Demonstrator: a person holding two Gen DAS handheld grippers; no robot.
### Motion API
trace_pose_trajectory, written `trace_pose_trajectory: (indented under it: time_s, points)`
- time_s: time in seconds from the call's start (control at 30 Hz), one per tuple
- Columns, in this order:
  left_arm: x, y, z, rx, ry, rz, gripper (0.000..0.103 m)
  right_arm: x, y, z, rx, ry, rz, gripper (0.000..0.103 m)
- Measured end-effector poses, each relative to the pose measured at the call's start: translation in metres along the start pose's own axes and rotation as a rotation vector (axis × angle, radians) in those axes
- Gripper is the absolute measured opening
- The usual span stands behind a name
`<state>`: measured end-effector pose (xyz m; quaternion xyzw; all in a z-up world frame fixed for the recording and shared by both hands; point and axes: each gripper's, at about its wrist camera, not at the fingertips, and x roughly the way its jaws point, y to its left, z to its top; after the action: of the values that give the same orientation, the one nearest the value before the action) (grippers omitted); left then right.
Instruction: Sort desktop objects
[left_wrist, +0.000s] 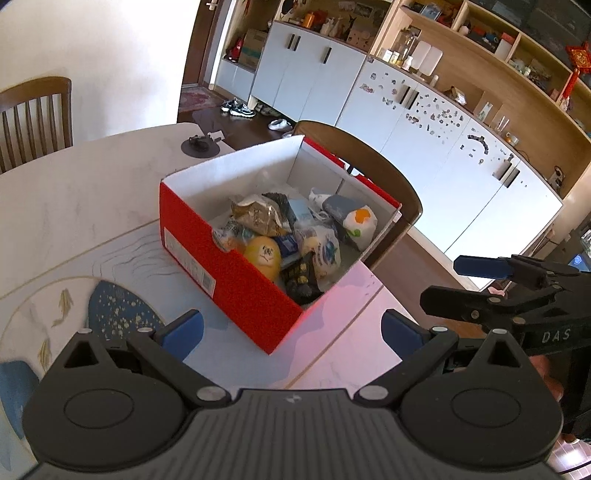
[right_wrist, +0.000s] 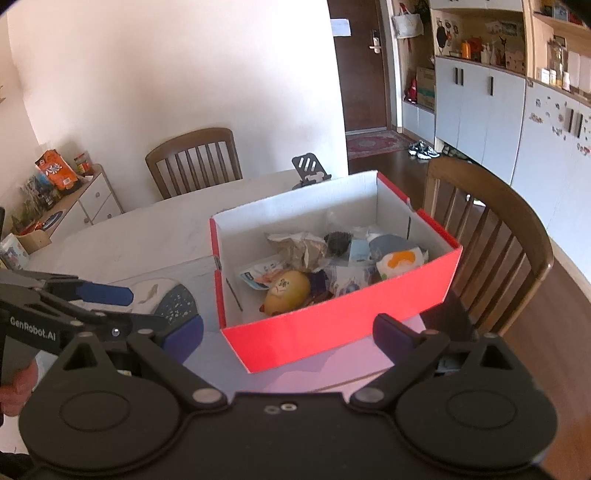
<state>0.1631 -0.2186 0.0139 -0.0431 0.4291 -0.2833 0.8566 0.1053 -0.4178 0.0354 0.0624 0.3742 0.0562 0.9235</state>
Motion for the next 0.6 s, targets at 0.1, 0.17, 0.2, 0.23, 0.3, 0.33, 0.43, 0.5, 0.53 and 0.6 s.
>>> trace_pose_trajectory:
  time_s: [0.1,0.17,0.2,0.23,0.3,0.33,0.43,0.5,0.53,0.6]
  points:
    - [-0.003,-0.002,-0.006,0.009,-0.008,-0.008,0.103,-0.001,0.0,-0.005,0.017,0.002,0.003,0.099]
    - [-0.005,-0.007,-0.009,0.046,-0.021,0.006,0.103,-0.001,-0.001,-0.007,0.028,0.0,0.008,0.099]
    - [-0.006,-0.009,-0.009,0.051,-0.025,0.014,0.103,-0.001,-0.001,-0.008,0.033,-0.001,0.01,0.099]
    - [-0.007,-0.01,-0.01,0.051,-0.028,0.018,0.103,-0.002,-0.001,-0.009,0.038,-0.001,0.011,0.099]
    - [-0.007,-0.01,-0.011,0.053,-0.028,0.017,0.103,-0.002,-0.002,-0.01,0.047,-0.003,0.013,0.099]
    - [-0.008,-0.011,-0.011,0.058,-0.031,0.023,0.103,-0.003,-0.002,-0.011,0.053,-0.006,0.016,0.099]
    - [-0.009,-0.011,-0.013,0.074,-0.037,0.031,0.103,-0.003,-0.004,-0.012,0.067,-0.009,0.019,0.099]
    - [-0.01,-0.011,-0.013,0.075,-0.042,0.026,0.103,-0.003,-0.004,-0.013,0.072,-0.009,0.016,0.099]
    - [-0.01,-0.011,-0.013,0.076,-0.044,0.027,0.103,-0.003,-0.004,-0.014,0.074,-0.008,0.015,0.099]
    - [-0.011,-0.011,-0.014,0.081,-0.048,0.024,0.103,-0.004,-0.004,-0.015,0.079,-0.006,0.012,0.099]
